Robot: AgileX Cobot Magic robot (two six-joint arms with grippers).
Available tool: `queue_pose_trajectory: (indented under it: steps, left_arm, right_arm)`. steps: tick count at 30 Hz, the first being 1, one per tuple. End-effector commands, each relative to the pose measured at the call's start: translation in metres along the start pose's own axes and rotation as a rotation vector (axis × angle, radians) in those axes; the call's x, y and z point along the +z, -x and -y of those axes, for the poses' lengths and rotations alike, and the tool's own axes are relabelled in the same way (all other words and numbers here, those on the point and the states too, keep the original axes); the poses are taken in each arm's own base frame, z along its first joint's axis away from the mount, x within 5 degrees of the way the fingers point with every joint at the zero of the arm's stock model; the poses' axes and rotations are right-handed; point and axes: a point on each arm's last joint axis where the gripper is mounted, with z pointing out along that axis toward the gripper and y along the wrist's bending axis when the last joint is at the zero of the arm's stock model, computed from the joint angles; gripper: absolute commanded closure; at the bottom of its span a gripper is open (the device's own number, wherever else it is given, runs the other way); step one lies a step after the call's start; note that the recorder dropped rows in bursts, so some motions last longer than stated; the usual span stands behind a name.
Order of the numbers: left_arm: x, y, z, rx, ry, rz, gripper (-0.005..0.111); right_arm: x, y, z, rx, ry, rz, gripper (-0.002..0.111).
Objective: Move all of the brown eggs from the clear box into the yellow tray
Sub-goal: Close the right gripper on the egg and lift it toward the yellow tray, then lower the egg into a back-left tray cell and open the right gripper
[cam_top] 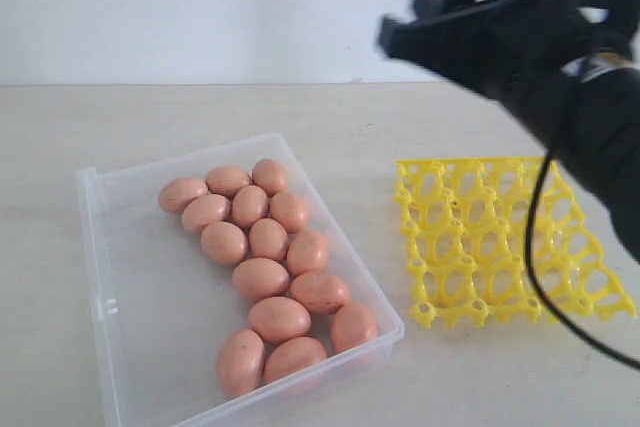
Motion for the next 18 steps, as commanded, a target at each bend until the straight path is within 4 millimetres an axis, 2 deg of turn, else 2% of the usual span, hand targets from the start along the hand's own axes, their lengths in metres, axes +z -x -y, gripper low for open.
queue_pose_trajectory:
  steps: [1, 4, 9, 14, 18]
  left_arm:
    - [0.0, 0.0, 0.0, 0.003, -0.003, 0.006, 0.103]
    - [0.0, 0.0, 0.0, 0.003, -0.003, 0.006, 0.103]
    - [0.0, 0.0, 0.0, 0.003, -0.003, 0.006, 0.103]
    - [0.0, 0.0, 0.0, 0.003, -0.003, 0.006, 0.103]
    - [0.0, 0.0, 0.0, 0.003, -0.003, 0.006, 0.103]
  right_arm:
    - [0.01, 0.01, 0.058, 0.029, -0.272, 0.093, 0.108]
    - [0.037, -0.002, 0.077, 0.001, -0.149, -0.025, 0.108]
    - [0.088, -0.035, 0.105, -0.126, 0.129, -0.321, 0.108]
    - [0.103, -0.061, 0.111, -0.242, 0.489, -0.53, 0.108]
    - [0.106, -0.082, 0.118, -0.211, 0.524, -0.612, 0.108]
